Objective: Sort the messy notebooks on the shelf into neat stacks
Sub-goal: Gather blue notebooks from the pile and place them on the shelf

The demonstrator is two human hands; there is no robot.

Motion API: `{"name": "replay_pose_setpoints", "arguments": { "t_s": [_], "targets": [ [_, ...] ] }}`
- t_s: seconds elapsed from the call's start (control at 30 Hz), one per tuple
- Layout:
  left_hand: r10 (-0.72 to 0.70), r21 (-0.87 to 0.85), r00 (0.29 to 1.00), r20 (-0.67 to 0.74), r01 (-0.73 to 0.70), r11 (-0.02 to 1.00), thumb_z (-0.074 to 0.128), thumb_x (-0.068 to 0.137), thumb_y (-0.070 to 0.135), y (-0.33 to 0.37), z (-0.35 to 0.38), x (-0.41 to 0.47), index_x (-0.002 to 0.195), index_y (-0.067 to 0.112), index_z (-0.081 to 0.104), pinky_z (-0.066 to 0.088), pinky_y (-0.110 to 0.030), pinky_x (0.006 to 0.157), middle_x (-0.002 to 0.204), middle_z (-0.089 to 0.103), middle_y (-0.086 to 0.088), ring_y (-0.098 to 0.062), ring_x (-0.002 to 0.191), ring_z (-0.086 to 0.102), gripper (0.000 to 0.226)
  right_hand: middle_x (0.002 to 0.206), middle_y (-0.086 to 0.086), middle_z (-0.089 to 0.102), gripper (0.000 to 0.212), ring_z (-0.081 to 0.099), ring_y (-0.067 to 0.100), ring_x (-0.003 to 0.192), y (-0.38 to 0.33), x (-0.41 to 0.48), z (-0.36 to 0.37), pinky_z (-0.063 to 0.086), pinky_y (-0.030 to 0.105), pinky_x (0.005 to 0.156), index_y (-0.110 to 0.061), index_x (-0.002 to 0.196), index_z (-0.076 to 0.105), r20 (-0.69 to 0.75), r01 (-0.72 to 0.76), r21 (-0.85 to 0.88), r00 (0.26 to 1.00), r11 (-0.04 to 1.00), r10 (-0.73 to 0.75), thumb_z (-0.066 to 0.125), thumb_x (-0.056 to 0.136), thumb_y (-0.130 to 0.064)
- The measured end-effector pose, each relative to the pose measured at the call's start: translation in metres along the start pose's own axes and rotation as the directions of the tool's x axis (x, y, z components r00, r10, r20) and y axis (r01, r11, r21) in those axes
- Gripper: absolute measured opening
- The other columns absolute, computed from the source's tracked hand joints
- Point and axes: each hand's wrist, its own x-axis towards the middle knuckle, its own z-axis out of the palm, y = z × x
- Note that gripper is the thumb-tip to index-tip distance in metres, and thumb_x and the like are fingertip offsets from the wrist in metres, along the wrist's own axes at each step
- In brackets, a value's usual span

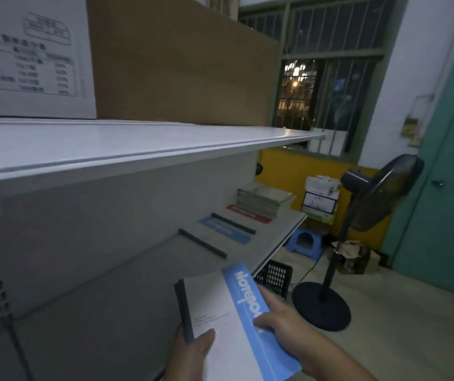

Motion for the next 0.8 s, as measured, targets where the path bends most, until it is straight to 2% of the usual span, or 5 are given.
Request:
{"name": "replay_pose_setpoints", "arguments": {
  "t_s": [0.13, 0.27, 0.4, 0.53, 0.8],
  "targets": [
    [0.047, 0.079, 0.999, 0.004, -0.047, 0.996, 0.061, 0.048, 0.000, -0.001, 0.027, 0.056, 0.113, -0.009, 0.055, 0.046, -0.008, 0.045, 0.056, 0.068, 0.006, 0.001, 0.048, 0.063, 0.066, 0.102, 0.001, 0.071, 0.053, 0.069, 0.021, 0.080, -0.006, 0.039, -0.032, 0.052, 0.027, 0.073, -0.031, 0.120, 0.056, -0.063, 0.055, 0.062, 0.997, 0.997, -0.051, 0.038, 0.089, 0.009],
    [0.021, 0.097, 0.998, -0.055, -0.015, 0.995, 0.064, 0.076, -0.018, 0.000, 0.047, 0.095, 0.116, -0.006, 0.055, 0.045, -0.021, 0.056, 0.078, 0.063, -0.008, -0.020, 0.071, 0.057, 0.043, 0.097, 0.011, 0.071, 0.043, 0.067, 0.014, 0.066, -0.001, 0.078, -0.061, 0.050, 0.019, 0.057, -0.001, 0.115, 0.061, -0.151, 0.070, 0.115, 0.987, 0.991, -0.052, 0.038, 0.086, 0.019],
    [0.028, 0.201, 0.992, -0.127, -0.002, 0.980, 0.059, 0.085, -0.008, -0.005, 0.081, 0.153, 0.118, 0.002, 0.052, 0.034, -0.027, 0.081, 0.103, 0.058, -0.012, -0.022, 0.093, 0.052, 0.035, 0.108, -0.002, 0.066, 0.040, 0.066, 0.010, 0.092, -0.012, 0.131, -0.102, 0.051, 0.018, 0.076, -0.012, 0.121, 0.055, -0.061, 0.075, 0.016, 0.995, 0.997, -0.074, 0.045, 0.090, 0.010],
    [0.036, 0.235, 0.987, -0.154, 0.001, 0.972, 0.056, 0.086, -0.007, -0.009, 0.124, 0.218, 0.123, 0.006, 0.049, 0.038, -0.029, 0.087, 0.116, 0.059, -0.013, -0.023, 0.100, 0.053, 0.040, 0.091, -0.015, 0.059, 0.042, 0.058, -0.001, 0.077, -0.031, 0.197, -0.153, 0.045, 0.011, 0.061, -0.017, 0.120, 0.053, -0.005, 0.098, -0.150, 0.995, 0.984, -0.100, 0.047, 0.088, 0.010],
    [-0.207, 0.183, 0.924, -0.321, 0.275, 0.944, 0.063, 0.085, 0.003, 0.001, 0.196, 0.325, 0.077, -0.003, 0.063, 0.051, -0.042, 0.076, 0.078, 0.063, -0.018, -0.033, 0.078, 0.062, 0.010, 0.135, 0.005, 0.053, 0.047, 0.053, 0.019, 0.109, -0.055, 0.334, -0.249, 0.045, 0.035, 0.091, -0.016, 0.135, 0.049, -0.044, 0.131, -0.540, 0.982, 0.831, -0.183, 0.039, 0.093, 0.001]
  ]
}}
